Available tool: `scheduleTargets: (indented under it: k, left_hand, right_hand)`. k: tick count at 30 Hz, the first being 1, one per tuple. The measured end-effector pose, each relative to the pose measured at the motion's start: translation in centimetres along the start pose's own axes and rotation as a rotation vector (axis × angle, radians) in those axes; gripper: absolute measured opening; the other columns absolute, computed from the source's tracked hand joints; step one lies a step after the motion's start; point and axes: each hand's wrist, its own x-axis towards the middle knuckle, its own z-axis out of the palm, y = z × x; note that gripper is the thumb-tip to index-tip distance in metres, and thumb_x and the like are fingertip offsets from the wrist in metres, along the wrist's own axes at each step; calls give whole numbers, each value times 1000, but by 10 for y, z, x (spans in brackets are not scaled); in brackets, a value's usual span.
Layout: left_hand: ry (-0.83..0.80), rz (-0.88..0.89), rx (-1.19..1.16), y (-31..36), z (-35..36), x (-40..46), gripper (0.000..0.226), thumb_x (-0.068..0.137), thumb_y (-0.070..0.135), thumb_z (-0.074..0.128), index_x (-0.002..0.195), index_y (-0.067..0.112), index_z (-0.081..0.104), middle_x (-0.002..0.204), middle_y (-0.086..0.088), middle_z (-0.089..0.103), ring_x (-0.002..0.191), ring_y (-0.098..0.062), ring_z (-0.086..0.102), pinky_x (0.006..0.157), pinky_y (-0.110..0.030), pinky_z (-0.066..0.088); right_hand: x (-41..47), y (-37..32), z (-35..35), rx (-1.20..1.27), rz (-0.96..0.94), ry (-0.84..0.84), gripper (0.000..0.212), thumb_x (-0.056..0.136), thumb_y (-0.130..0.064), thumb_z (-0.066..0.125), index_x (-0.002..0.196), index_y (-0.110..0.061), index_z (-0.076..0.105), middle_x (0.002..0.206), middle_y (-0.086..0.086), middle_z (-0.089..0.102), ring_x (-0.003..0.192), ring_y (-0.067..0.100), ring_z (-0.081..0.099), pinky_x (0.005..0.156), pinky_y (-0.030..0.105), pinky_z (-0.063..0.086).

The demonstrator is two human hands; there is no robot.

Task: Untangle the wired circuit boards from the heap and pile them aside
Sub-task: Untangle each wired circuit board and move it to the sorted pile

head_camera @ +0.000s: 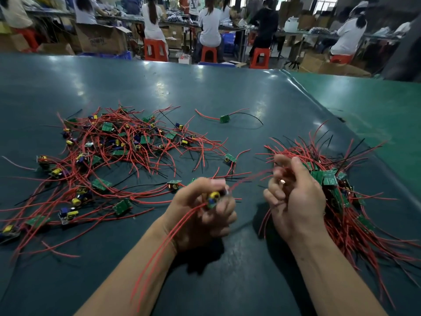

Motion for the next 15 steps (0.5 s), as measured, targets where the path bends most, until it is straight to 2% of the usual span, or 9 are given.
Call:
scheduleTargets:
  k: [3,5,7,9,11,13,15]
  left_hand:
    - [209,162,-30,1,0,-1,32,69,46,80,80,16,75,65,6,56,47,-4,46,39,-15,35]
    - [267,242,-98,0,-1,0,31,76,37,74,99,16,77,82,3,58,49,-2,41,37,-11,30]
    - [286,305,-183,0,0,4,26,85,24,65,107,14,73,88,-1,61,48,-2,37,36,-10,29]
    - [342,382,-201,-1,1,6,25,84,17,59,106,14,70,91,-4,67,49,-3,38,36,-10,31]
    - [415,452,-99,-1,0,8,28,77,9,61,101,16,73,94,-6,68,53,-5,42,40,-13,35]
    - [475,471,40,-4,-1,10,31,71,2,63,94,18,77,89,-7,69,58,-8,50,51,-19,47]
    - [516,468,109,-8,-2,12,29,70,-2,62,87,15,78,82,-6,70,64,-11,60,68,-29,56]
  right_hand:
    - [-4,6,-1,-202,-42,-47,11,101,-19,50,102,-18,61,66,-2,56,37,9,35,35,17,30]
    - [-11,16,0,-377,-90,-122,12,96,-9,56,99,-17,65,65,-2,57,37,9,37,34,18,32]
    - [-18,24,2,-464,-59,-221,15,93,-5,60,94,-17,69,62,-2,58,37,7,41,34,19,34]
    - [-22,26,2,-551,-57,-297,15,91,-4,63,94,-17,72,64,-5,62,44,3,49,40,18,39]
    - [-24,26,4,-540,-75,-358,11,89,-14,67,96,-18,74,68,-6,65,50,2,53,45,15,41]
    - [-27,26,6,-473,-54,-379,17,81,-34,69,90,-21,74,66,-7,64,47,3,49,43,16,38]
    - [-27,25,8,-474,-51,-336,24,77,-45,66,80,-21,72,56,-8,59,41,4,45,39,18,36]
